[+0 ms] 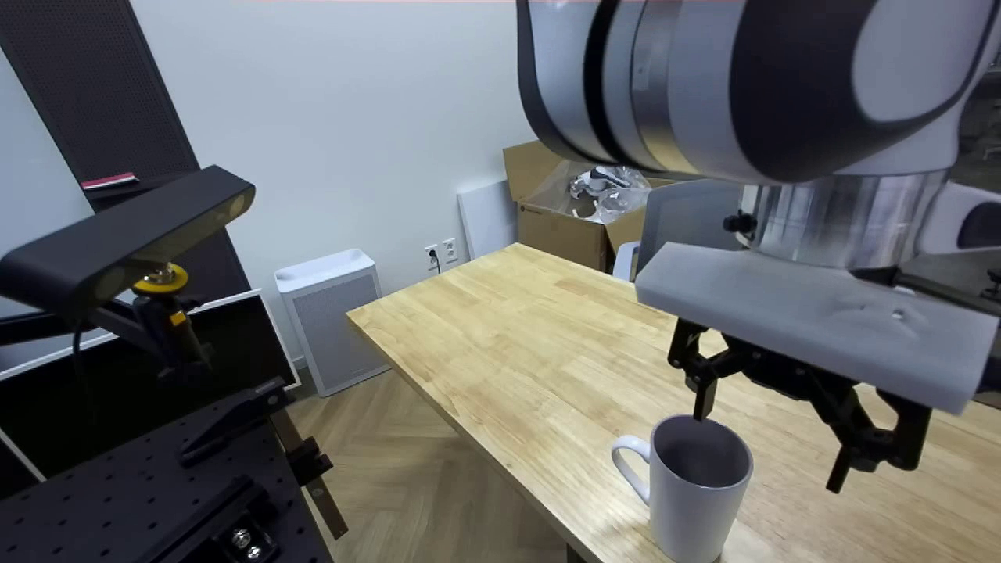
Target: Move the mug forward
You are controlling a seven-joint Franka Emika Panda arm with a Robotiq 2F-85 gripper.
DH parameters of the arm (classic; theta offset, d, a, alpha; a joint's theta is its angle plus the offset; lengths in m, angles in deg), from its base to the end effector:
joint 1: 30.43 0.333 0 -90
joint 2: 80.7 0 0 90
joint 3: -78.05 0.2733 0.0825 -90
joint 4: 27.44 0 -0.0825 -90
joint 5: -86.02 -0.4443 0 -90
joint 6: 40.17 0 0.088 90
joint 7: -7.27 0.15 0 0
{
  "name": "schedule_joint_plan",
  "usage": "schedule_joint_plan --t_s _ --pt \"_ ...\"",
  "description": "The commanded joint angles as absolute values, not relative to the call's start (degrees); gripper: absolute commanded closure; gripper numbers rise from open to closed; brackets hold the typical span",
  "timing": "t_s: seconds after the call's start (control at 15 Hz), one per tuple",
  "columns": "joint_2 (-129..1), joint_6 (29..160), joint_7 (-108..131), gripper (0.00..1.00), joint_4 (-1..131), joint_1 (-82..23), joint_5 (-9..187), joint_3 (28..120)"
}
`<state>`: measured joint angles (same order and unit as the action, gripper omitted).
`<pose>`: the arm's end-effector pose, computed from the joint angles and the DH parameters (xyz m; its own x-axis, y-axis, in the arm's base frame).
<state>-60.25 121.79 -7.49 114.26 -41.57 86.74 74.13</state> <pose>0.4576 -0.1285 0.0128 0.9999 0.0109 -0.0098 0.0111 -0.9996 0.0261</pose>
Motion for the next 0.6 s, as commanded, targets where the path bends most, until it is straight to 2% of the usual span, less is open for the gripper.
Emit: schedule_joint_plan --t_s 0.0,0.53 --pt "-56.79 122.79 -8.28 0.00 112.40 -43.29 85.94 75.35" --pt "-52.28 127.65 -7.44 0.00 111.13 -43.52 87.31 75.56"
